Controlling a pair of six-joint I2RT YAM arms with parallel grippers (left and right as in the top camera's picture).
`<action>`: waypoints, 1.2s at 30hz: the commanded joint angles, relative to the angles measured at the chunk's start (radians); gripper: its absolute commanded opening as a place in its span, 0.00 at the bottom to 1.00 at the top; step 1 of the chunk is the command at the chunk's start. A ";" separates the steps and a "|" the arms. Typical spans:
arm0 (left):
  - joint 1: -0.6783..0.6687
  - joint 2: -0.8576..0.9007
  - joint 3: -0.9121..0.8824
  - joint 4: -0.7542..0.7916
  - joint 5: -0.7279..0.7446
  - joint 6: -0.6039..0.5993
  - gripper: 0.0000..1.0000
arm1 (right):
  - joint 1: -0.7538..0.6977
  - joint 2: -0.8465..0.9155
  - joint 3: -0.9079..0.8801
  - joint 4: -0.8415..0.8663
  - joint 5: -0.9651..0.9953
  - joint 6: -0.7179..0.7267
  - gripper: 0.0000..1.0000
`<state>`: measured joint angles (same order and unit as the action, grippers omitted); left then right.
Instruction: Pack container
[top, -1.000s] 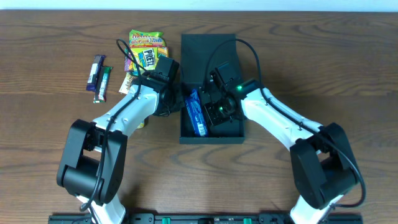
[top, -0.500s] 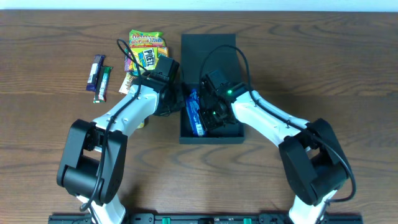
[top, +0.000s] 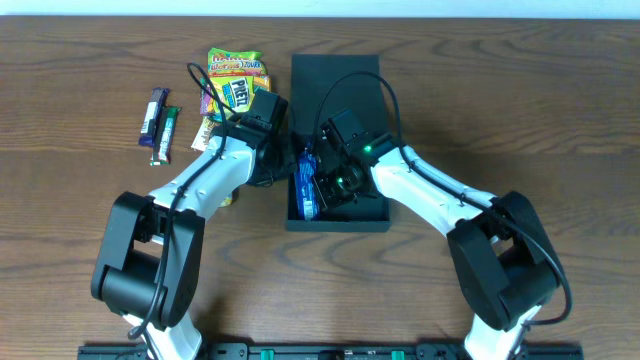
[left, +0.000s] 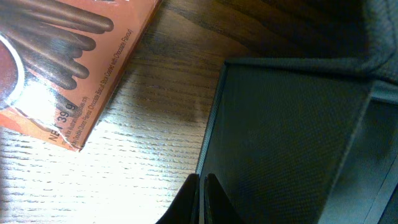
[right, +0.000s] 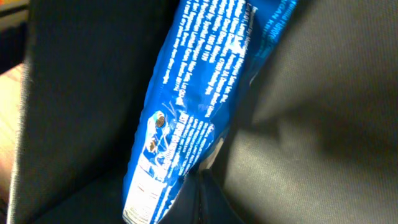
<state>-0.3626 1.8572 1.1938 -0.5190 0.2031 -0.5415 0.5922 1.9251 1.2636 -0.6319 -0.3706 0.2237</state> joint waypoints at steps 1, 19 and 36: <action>0.004 0.006 0.024 0.000 0.000 0.018 0.06 | 0.011 0.019 0.003 0.014 -0.058 -0.023 0.01; 0.066 0.005 0.024 -0.109 0.167 0.193 0.06 | -0.005 0.007 0.005 0.011 -0.002 -0.022 0.01; 0.146 0.005 -0.118 -0.006 0.401 0.271 0.06 | -0.006 -0.002 0.006 -0.006 0.078 0.046 0.01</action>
<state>-0.2188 1.8572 1.0863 -0.5385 0.5556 -0.2802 0.5667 1.9251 1.2636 -0.6464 -0.3214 0.2531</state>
